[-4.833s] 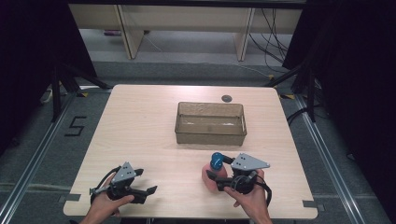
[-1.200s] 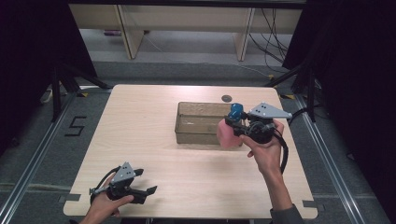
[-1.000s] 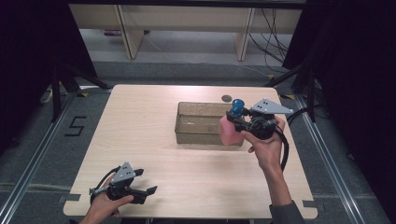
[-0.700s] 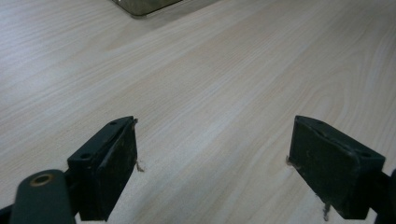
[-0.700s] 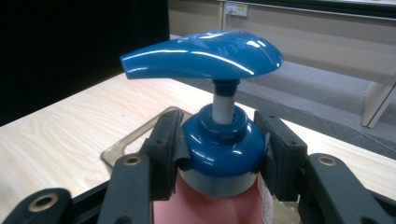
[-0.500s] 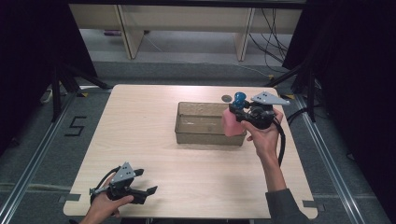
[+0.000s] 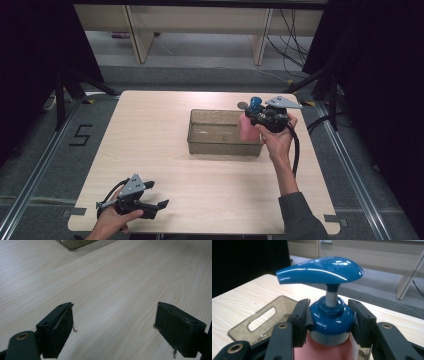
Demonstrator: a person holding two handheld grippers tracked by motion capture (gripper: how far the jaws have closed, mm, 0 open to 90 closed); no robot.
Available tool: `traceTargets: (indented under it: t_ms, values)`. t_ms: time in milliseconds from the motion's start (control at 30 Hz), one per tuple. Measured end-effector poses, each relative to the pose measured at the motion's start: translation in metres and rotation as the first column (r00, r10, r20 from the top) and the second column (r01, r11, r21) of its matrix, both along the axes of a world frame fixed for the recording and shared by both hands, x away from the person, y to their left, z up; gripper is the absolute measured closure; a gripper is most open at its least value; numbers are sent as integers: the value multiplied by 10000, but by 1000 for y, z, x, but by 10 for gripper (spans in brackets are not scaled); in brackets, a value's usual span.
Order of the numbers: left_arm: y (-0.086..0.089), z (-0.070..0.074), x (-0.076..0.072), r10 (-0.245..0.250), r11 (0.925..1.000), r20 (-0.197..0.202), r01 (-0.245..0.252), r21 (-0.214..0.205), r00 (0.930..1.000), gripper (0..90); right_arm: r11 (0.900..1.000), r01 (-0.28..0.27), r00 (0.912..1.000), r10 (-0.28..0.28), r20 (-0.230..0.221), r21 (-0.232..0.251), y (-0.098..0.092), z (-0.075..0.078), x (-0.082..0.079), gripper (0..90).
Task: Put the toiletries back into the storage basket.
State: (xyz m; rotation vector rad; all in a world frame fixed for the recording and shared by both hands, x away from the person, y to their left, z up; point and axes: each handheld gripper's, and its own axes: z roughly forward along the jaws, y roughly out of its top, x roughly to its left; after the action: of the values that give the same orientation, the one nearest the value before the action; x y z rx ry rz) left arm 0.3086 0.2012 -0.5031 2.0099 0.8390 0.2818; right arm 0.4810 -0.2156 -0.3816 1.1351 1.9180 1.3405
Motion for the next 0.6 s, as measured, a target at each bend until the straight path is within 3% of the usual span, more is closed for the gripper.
traceTargets:
  t_ms: [133, 200, 267, 600]
  values:
    - [-1, 0, 1, 31, 9999, 6, -31, -133, 10000, 148, 9993, 108, 9997, -101, 212, -361, 0, -5, 4, 536]
    - [0, 0, 0, 17, 10000, 5, -17, -25, 10000, 148, 9998, 130, 9997, -133, -181, -163, 1, -6, 3, 536]
    - [0, 0, 0, 30, 10000, 33, -30, -41, 10000, 147, 9999, 41, 10000, -42, -66, -132, 1, -9, 4, 536]
    - [-1, 1, 0, -8, 10000, 20, 8, -68, 10000, 147, 9998, 104, 9993, -109, -366, -161, 1, -22, 6, 536]
